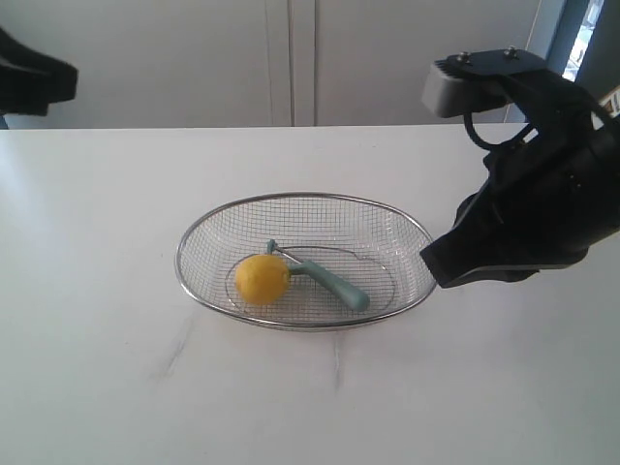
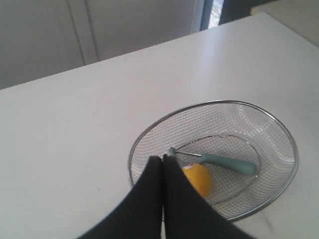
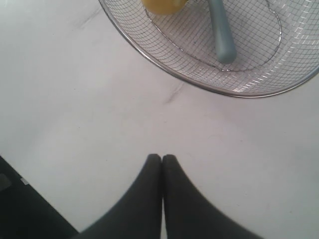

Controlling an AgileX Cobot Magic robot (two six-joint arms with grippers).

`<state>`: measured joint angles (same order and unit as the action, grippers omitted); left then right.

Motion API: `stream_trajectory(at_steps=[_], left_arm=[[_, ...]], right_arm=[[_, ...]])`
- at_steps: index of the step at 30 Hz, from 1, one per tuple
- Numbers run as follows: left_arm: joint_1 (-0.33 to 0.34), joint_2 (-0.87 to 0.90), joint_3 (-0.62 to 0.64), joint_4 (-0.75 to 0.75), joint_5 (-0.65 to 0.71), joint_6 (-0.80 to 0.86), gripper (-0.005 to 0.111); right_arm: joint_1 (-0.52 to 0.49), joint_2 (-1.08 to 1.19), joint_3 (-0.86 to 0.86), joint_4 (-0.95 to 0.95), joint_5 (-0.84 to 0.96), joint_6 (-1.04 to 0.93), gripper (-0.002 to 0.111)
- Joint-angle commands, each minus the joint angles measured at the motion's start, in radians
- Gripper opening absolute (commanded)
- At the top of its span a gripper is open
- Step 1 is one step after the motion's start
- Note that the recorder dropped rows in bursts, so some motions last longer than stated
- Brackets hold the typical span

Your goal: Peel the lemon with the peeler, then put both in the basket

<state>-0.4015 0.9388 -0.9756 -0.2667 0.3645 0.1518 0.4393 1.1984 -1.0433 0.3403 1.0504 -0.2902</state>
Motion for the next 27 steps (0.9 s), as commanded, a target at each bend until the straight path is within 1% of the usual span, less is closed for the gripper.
stream_trajectory(at_steps=[1, 6, 11, 16, 18, 19, 27], left_arm=[[0.081, -0.127, 0.169, -0.056, -0.107, 0.001, 0.0], [0.152, -0.267, 0.355, -0.066, -0.198, 0.001, 0.0], [0.223, -0.382, 0.512, -0.07, -0.256, 0.001, 0.0], [0.282, -0.507, 0.682, -0.125, -0.267, 0.001, 0.0], [0.297, -0.539, 0.728, -0.152, -0.267, 0.001, 0.0], [0.311, -0.573, 0.775, -0.173, -0.267, 0.001, 0.0], [0.37, -0.744, 0.911, -0.175, -0.265, 0.005, 0.0]], right_arm=[[0.001, -0.009, 0.005, 0.008, -0.005, 0.0, 0.0], [0.001, -0.009, 0.005, 0.008, -0.005, 0.0, 0.0], [0.001, -0.009, 0.005, 0.008, -0.005, 0.0, 0.0], [0.001, -0.009, 0.005, 0.008, -0.005, 0.0, 0.0], [0.001, -0.009, 0.005, 0.008, -0.005, 0.0, 0.0], [0.001, -0.009, 0.005, 0.008, -0.005, 0.0, 0.0], [0.001, -0.009, 0.005, 0.008, -0.005, 0.0, 0.0]])
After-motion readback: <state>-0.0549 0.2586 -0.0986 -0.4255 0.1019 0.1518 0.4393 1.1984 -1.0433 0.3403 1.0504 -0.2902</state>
